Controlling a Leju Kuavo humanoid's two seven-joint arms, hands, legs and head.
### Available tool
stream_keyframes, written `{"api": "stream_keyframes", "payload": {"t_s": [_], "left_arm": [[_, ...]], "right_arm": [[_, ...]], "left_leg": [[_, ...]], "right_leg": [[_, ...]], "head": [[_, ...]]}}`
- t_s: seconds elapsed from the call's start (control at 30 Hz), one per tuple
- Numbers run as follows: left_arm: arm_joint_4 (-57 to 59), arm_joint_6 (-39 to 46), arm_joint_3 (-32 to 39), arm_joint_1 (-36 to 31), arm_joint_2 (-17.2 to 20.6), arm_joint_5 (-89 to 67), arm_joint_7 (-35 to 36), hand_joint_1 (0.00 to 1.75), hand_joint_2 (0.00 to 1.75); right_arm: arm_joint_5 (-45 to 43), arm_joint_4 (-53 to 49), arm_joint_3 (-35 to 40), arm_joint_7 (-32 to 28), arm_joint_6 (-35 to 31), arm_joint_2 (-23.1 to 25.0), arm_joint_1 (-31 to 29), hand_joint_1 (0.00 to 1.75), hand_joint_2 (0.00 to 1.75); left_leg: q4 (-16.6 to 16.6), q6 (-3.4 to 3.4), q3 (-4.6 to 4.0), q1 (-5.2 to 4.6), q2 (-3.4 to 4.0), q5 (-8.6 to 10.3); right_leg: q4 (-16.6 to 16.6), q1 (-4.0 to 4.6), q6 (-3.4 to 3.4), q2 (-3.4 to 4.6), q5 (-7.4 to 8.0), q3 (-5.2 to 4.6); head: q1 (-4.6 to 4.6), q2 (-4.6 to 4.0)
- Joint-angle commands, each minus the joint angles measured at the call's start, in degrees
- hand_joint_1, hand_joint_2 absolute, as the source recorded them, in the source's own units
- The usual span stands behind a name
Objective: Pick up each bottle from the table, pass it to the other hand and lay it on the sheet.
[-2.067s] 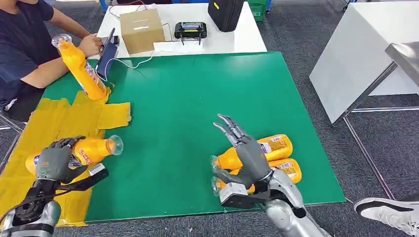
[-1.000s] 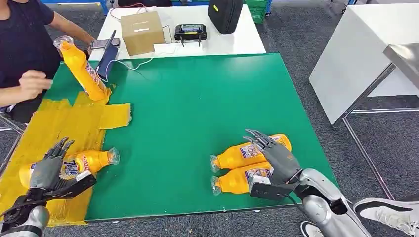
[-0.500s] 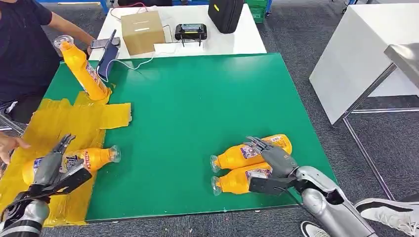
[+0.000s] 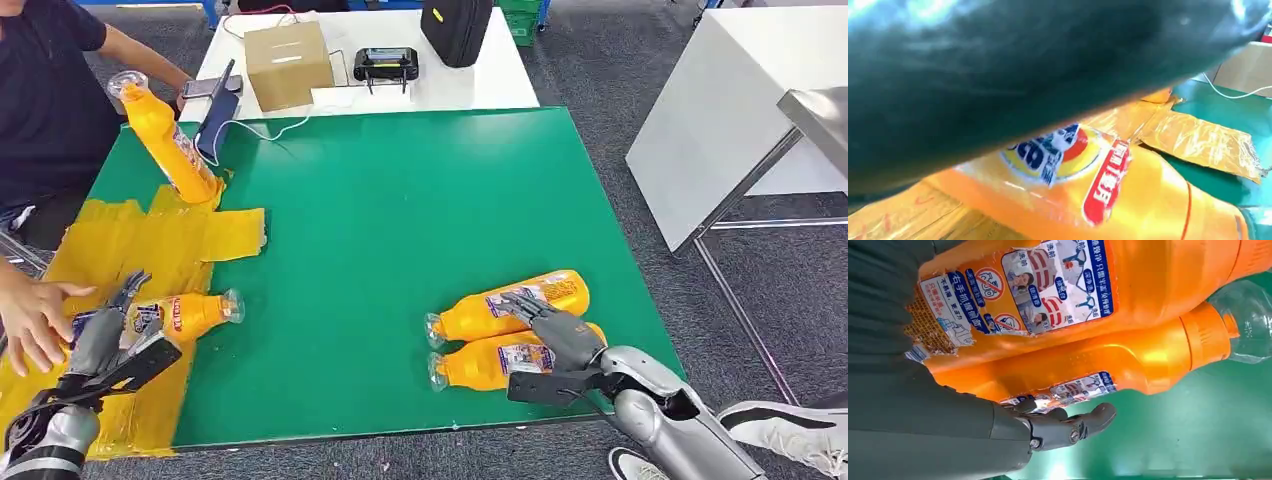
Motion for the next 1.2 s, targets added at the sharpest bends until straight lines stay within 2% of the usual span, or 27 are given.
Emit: {"api": "stream_keyframes", "payload": {"t_s": [0.03,0.1,0.2,0.3,0.4,0.53,0.9,1.1,1.2], "left_arm": [[1.8,-0.4,0.5,-1.6,-1.4,0.4,0.0,0.00,0.00],[0.8,-0.7,1.6,-0.3,-1.2,1.4,0.0,0.00,0.00],[-4.3,-1.5,5.2,4.7,-1.7,3.5,-0.5,0.00,0.00],[-7.3,-5.3,8.5,6.9,-2.6,8.1,-2.3,0.00,0.00],[-8.5,-8.4,10.5,6.2,-3.5,12.6,-5.2,0.00,0.00],[-9.0,-9.0,10.5,5.6,-3.8,12.9,-5.3,0.00,0.00],[-9.9,-9.7,12.3,8.0,-4.0,13.9,-4.9,0.00,0.00],[-9.5,-10.4,11.6,7.2,-4.3,14.3,-5.1,0.00,0.00],[-9.5,-10.5,11.4,7.0,-4.4,14.3,-5.1,0.00,0.00]], "right_arm": [[0.0,2.5,2.0,0.3,0.0,-0.1,-1.4,0.00,1.75],[0.0,-1.4,0.6,-0.6,-1.7,-0.8,1.6,0.00,1.75],[3.4,-12.6,-4.7,-4.5,-9.8,2.1,11.2,0.00,1.75],[5.3,-19.4,-6.3,-4.4,-10.7,1.4,16.2,0.00,1.75],[6.0,-17.6,-7.0,-3.8,-8.0,0.3,16.0,0.00,1.75],[6.1,-14.4,-7.2,-4.5,-6.7,0.2,14.8,0.00,1.75],[5.4,-17.9,-8.6,-5.0,-6.9,0.0,17.2,0.00,1.75],[5.8,-16.9,-9.3,-1.9,-3.2,-5.5,16.3,0.00,1.75],[5.9,-16.0,-10.2,-1.5,-3.3,-5.6,15.6,0.00,1.75]], "left_leg": [[0.0,0.00,0.07,0.01,-0.12,0.00],[0.0,0.01,0.11,0.00,-0.19,-0.02],[-0.1,-0.01,0.28,0.02,-0.31,-0.13],[-0.1,-0.02,0.13,0.01,-0.12,-0.12],[0.0,-0.04,0.07,-0.01,-0.15,-0.16],[0.0,-0.01,0.06,0.01,-0.25,-0.18],[-0.1,0.02,0.06,-0.10,-0.17,-0.14],[0.0,0.05,0.13,-0.09,-0.31,-0.17],[0.0,0.06,0.07,-0.12,-0.27,-0.14]], "right_leg": [[0.0,-0.02,-0.02,0.15,-0.01,0.08],[0.0,-0.04,-0.02,0.18,-0.04,0.13],[0.0,-0.06,-0.05,0.31,-0.16,0.30],[0.0,-0.03,-0.03,0.23,-0.12,0.13],[0.0,-0.04,0.00,0.17,-0.14,0.05],[0.0,-0.05,0.10,0.25,-0.21,0.08],[0.0,-0.17,0.16,0.20,-0.17,0.06],[0.0,-0.19,0.18,0.25,-0.22,0.17],[0.0,-0.21,0.19,0.26,-0.18,0.10]], "head": [[0.00,0.00],[0.00,0.00],[0.00,0.00],[-0.02,0.00],[-0.04,0.00],[-0.02,0.00],[0.00,0.00],[-0.02,0.00],[0.00,0.00]]}}
